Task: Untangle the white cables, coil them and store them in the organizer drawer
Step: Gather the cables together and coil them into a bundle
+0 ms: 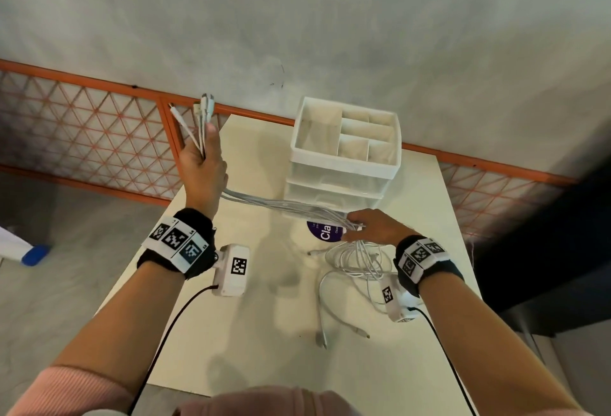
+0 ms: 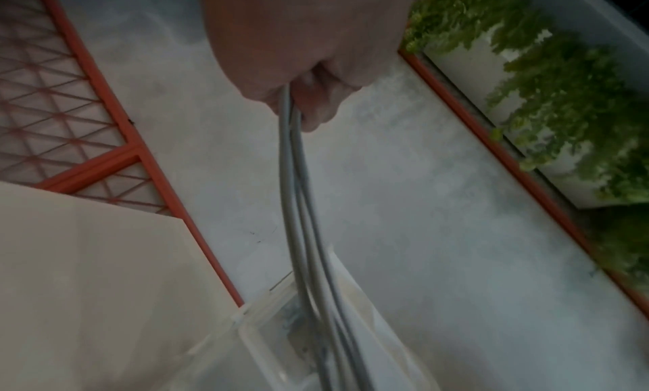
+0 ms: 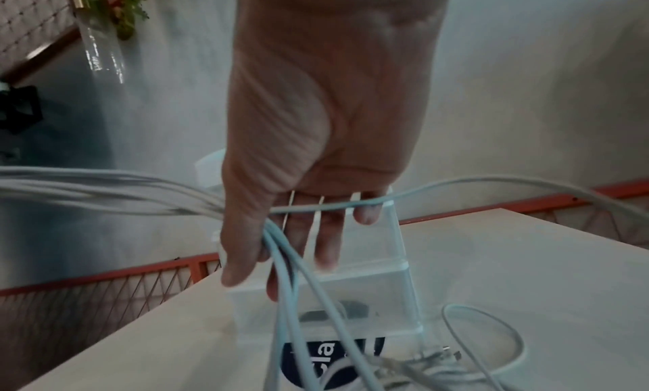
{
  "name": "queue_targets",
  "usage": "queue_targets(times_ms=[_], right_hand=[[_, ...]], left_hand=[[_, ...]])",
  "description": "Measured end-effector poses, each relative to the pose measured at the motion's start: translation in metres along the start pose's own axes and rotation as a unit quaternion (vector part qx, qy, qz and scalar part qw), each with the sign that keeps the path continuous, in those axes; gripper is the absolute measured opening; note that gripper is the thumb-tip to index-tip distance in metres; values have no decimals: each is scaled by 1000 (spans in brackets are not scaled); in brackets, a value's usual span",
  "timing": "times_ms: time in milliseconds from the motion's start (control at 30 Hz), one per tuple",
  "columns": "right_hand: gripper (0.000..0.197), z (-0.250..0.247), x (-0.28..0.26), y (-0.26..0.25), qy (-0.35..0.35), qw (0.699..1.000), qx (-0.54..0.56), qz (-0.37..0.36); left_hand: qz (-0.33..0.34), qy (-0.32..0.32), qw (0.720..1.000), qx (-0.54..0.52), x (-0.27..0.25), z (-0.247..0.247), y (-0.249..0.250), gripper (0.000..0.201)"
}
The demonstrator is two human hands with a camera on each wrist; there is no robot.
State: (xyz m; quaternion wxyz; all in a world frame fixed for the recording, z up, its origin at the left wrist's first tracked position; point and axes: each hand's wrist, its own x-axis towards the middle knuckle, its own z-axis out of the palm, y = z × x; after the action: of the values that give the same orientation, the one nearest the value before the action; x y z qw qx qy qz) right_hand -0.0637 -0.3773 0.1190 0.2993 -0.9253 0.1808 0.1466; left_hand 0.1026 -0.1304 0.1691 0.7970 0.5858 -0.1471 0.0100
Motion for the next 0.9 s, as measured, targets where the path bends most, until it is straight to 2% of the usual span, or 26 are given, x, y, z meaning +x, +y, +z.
queue_targets(times_ms=[100,133,200,233,267,300,400,433,500,567,633,667,733,833,900], right_hand=[[30,-2,4,-6,40,998,51,-22],[28,-4,5,-13,50,996,60,-36],[23,-11,8,-28,58,995,56,-53],[21,-15,9,-36,60,995,47,-63],[22,-19,10,-44,56,995,36,-73],[24,-22,10,-50,50,995,24,-83],[21,-27,8,-62,37,995,-2,-88],[20,-28,7,-64,37,995,-1,-94],[14,-30,4,-68,41,993,15,-108],[13,-32,1,-71,41,991,56,-115],[22,-34,-1,-73,46,989,73,-121],[24,-35,-1,-72,52,989,73,-119],[27,-39,-3,-65,58,989,90,-105],[23,-44,-7,-55,31,987,136,-82],[18,-46,-8,-50,-4,990,124,-70]], left_hand=[[55,-85,982,158,-2,0,-3,41],[65,-140,963,221,-4,3,-3,36],[67,-262,900,343,-13,13,-1,19],[56,-305,878,365,-18,19,-1,25],[36,-334,873,353,-23,23,-3,33],[9,-350,880,320,-28,27,-5,38],[-39,-356,898,254,-31,34,-18,45],[-60,-360,894,259,-31,36,-20,42],[-100,-375,869,308,-30,41,-25,24],[-158,-384,845,336,-32,41,-30,21],[-219,-380,846,303,-36,37,-35,20],[-229,-372,853,285,-35,35,-38,25],[-218,-348,872,266,-32,28,-39,39],[-169,-317,902,241,-22,20,-26,38],[-140,-283,927,201,-16,20,-14,35]])
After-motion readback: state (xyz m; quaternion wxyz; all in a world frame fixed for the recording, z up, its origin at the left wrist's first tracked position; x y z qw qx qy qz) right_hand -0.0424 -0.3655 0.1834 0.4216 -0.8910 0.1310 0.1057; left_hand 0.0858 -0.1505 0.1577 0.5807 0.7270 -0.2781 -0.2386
